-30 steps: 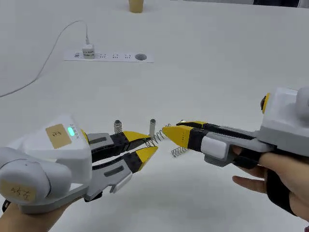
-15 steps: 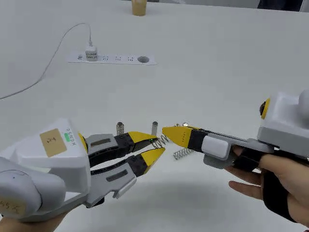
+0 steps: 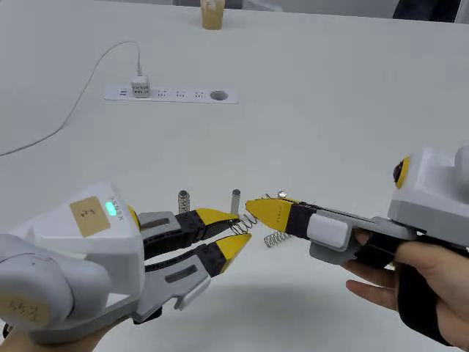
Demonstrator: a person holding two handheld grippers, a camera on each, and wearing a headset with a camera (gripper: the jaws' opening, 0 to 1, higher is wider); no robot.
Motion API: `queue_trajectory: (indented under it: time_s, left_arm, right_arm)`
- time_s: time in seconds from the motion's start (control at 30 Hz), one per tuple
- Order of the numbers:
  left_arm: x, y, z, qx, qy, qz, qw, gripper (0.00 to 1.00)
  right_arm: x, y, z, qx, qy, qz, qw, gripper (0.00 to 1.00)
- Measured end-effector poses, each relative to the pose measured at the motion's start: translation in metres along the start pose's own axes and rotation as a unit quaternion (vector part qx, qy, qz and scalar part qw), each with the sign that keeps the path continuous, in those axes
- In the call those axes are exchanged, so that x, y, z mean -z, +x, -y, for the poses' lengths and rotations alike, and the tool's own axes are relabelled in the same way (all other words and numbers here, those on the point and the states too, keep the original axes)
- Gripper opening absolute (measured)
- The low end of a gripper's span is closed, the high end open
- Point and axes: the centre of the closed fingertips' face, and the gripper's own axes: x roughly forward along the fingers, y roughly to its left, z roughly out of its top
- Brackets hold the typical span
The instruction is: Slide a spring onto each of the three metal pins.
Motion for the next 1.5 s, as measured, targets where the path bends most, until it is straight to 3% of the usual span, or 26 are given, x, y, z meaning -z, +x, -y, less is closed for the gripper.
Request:
queue_trajectory:
  time_s: [0.27,0.43,0.63,1.07,1.33,1.5]
  left_arm:
    - [0.011,0.000,0.000,-0.005,-0.029,-0.023,0.9993,0.22]
    - [0.019,-0.001,-0.001,-0.011,-0.046,-0.033,0.9983,0.30]
    - [0.026,-0.003,-0.004,-0.024,-0.055,-0.045,0.9972,0.36]
    - [0.035,-0.005,-0.009,-0.041,-0.072,-0.055,0.9951,0.50]
    - [0.038,-0.008,-0.015,-0.055,-0.082,-0.058,0.9934,0.58]
    - [0.040,-0.011,-0.019,-0.067,-0.091,-0.057,0.9920,0.63]
  right_arm:
    - [-0.003,-0.002,0.004,0.023,-0.055,-0.002,0.9982,0.12]
    - [-0.011,-0.001,0.007,0.038,-0.109,0.002,0.9933,0.12]
    - [-0.021,0.003,0.011,0.043,-0.142,0.007,0.9889,0.12]
    - [-0.038,0.018,0.026,0.060,-0.174,0.014,0.9828,0.12]
    - [-0.039,0.030,0.038,0.072,-0.192,0.005,0.9787,0.12]
    - [-0.038,0.038,0.044,0.077,-0.223,-0.002,0.9717,0.12]
